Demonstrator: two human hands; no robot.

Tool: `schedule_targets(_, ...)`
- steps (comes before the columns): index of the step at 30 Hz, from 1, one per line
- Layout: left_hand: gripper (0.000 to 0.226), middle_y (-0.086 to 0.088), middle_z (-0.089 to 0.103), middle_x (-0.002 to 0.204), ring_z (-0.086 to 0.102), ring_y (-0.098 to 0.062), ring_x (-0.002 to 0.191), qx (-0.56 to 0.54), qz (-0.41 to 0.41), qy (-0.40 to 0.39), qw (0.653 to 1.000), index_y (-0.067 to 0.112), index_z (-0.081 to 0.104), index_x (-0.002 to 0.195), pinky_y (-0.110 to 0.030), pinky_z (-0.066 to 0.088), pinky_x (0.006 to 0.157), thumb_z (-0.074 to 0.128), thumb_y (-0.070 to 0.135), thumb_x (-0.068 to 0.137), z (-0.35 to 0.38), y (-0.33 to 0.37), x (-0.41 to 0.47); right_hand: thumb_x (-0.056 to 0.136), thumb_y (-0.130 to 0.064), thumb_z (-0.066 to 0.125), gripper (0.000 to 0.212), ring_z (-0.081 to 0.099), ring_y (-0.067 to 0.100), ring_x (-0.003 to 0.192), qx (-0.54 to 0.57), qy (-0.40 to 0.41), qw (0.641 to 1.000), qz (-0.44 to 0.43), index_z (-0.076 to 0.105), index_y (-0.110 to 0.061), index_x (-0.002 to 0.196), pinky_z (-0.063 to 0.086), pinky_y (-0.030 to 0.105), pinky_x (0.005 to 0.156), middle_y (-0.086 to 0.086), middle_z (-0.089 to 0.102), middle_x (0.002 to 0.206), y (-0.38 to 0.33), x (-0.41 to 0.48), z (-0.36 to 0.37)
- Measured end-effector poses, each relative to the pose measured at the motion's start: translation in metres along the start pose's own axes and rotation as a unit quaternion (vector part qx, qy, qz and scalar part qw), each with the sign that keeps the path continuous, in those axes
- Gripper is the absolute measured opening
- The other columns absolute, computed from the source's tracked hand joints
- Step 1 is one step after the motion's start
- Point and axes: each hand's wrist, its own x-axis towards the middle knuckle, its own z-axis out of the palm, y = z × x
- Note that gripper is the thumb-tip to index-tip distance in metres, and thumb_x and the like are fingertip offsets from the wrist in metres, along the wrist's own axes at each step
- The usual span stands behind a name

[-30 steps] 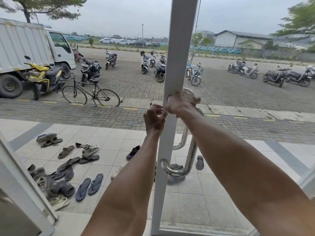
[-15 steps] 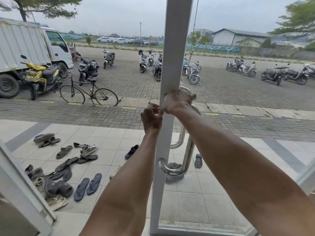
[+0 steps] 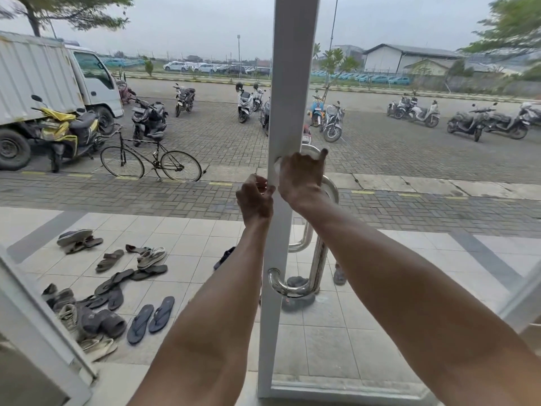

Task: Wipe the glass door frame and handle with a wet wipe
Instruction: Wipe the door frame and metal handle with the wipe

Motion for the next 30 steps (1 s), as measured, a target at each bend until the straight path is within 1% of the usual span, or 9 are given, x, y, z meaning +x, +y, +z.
schedule_targets(3, 0.016, -0.012, 0.075, 0.090, 0.071, -0.021, 0.083, -0.004, -0.001, 0.008, 1.000, 0.003, 0.070, 0.093, -0.023, 0.052, 0.075, 0.079, 0.005, 0.079, 0.001, 0.000, -0.001, 0.085, -0.024, 0.059, 0.026, 0.062, 0.020, 0.095, 0.094, -0.125, 0.987, 0.037, 0.046, -0.015, 0.064, 0.033, 0.051, 0.103, 0.000, 0.054, 0.067, 0.009, 0.004, -0.020)
schedule_targets(6, 0.017, -0.011, 0.075, 0.090, 0.071, -0.019, 0.082, -0.002, 0.001, 0.008, 1.000, 0.003, 0.071, 0.093, -0.018, 0.049, 0.072, 0.079, 0.007, 0.079, 0.002, -0.002, -0.001, 0.085, -0.037, 0.059, 0.029, 0.070, 0.013, 0.078, 0.147, -0.205, 0.967, 0.044, 0.058, -0.012, 0.071, 0.039, 0.046, 0.098, -0.002, 0.072, 0.070, 0.012, 0.009, -0.024)
schedule_targets(10, 0.014, -0.013, 0.075, 0.089, 0.072, -0.021, 0.083, 0.001, 0.002, 0.011, 1.000, 0.002, 0.071, 0.092, -0.024, 0.053, 0.076, 0.077, 0.006, 0.080, 0.002, -0.001, 0.000, 0.087, -0.027, 0.058, 0.011, 0.061, 0.021, 0.086, 0.037, -0.063, 0.997, 0.038, 0.066, -0.019, 0.088, 0.028, 0.052, 0.106, -0.001, 0.056, 0.071, -0.002, 0.007, -0.010)
schedule_targets(15, 0.010, -0.012, 0.075, 0.089, 0.071, -0.021, 0.084, 0.005, -0.012, 0.009, 1.000, 0.004, 0.070, 0.090, -0.022, 0.049, 0.076, 0.076, 0.005, 0.081, 0.003, -0.001, -0.002, 0.087, -0.007, 0.056, 0.022, 0.068, 0.022, 0.076, -0.030, 0.097, 0.994, -0.042, 0.068, -0.025, 0.091, 0.023, 0.055, 0.106, -0.002, 0.067, 0.077, 0.009, -0.005, 0.016)
schedule_targets(20, 0.011, -0.013, 0.075, 0.088, 0.071, -0.022, 0.083, 0.006, -0.014, 0.016, 1.000, 0.004, 0.069, 0.090, -0.021, 0.048, 0.074, 0.077, 0.005, 0.081, 0.005, 0.000, -0.002, 0.077, -0.020, 0.059, 0.005, 0.064, 0.022, 0.088, 0.083, -0.069, 0.994, 0.007, 0.060, -0.016, 0.078, 0.029, 0.054, 0.105, 0.001, 0.064, 0.079, 0.022, 0.005, 0.000)
schedule_targets(24, 0.012, -0.011, 0.075, 0.087, 0.071, -0.022, 0.082, 0.005, -0.008, 0.007, 1.000, 0.005, 0.069, 0.088, -0.024, 0.052, 0.076, 0.078, 0.006, 0.080, 0.005, -0.003, -0.001, 0.079, -0.028, 0.055, 0.020, 0.069, 0.009, 0.066, 0.163, -0.186, 0.969, 0.025, 0.063, -0.011, 0.071, 0.044, 0.037, 0.091, -0.004, 0.070, 0.058, 0.031, 0.010, -0.007)
schedule_targets(26, 0.012, -0.011, 0.075, 0.086, 0.071, -0.023, 0.082, 0.013, -0.003, 0.004, 1.000, 0.006, 0.069, 0.088, -0.030, 0.056, 0.078, 0.078, 0.007, 0.080, 0.005, -0.003, 0.000, 0.077, -0.029, 0.056, 0.017, 0.066, 0.013, 0.073, 0.141, -0.141, 0.980, 0.026, 0.058, -0.014, 0.068, 0.040, 0.043, 0.095, -0.003, 0.068, 0.064, 0.026, 0.010, -0.007)
schedule_targets(28, 0.012, -0.011, 0.075, 0.086, 0.071, -0.023, 0.082, 0.019, -0.002, 0.012, 1.000, 0.006, 0.069, 0.088, -0.030, 0.056, 0.077, 0.078, 0.007, 0.080, 0.004, -0.002, 0.000, 0.078, -0.023, 0.058, 0.019, 0.062, 0.021, 0.079, 0.096, -0.046, 0.994, 0.017, 0.049, -0.015, 0.064, 0.032, 0.051, 0.103, 0.001, 0.060, 0.070, 0.020, 0.003, -0.001)
schedule_targets(30, 0.012, -0.012, 0.075, 0.088, 0.071, -0.024, 0.083, 0.023, -0.010, 0.020, 0.999, 0.005, 0.069, 0.089, -0.028, 0.053, 0.077, 0.077, 0.006, 0.081, 0.006, -0.001, -0.003, 0.081, -0.014, 0.056, 0.012, 0.065, 0.025, 0.080, 0.056, 0.067, 0.996, -0.015, 0.056, -0.014, 0.069, 0.027, 0.052, 0.105, 0.004, 0.064, 0.073, 0.020, -0.007, 0.013)
